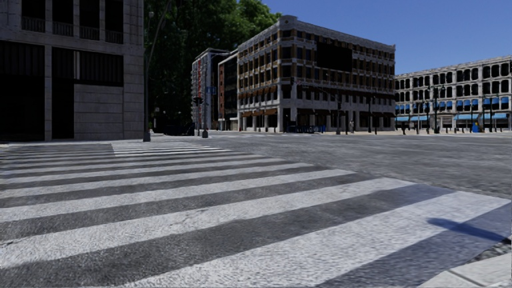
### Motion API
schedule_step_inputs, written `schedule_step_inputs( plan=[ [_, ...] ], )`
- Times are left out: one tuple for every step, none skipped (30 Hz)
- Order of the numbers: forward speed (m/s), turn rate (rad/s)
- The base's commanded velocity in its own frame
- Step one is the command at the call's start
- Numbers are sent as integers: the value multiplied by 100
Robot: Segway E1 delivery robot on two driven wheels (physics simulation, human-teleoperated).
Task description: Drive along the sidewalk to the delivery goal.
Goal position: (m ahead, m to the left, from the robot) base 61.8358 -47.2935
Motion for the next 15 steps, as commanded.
schedule_step_inputs(
  plan=[
    [155,67],
    [151,67],
    [148,67],
    [145,67],
    [141,67],
    [141,67],
    [138,67],
    [137,67],
    [136,67],
    [136,65],
    [136,65],
    [136,61],
    [136,60],
    [136,59],
    [136,57]
  ],
)
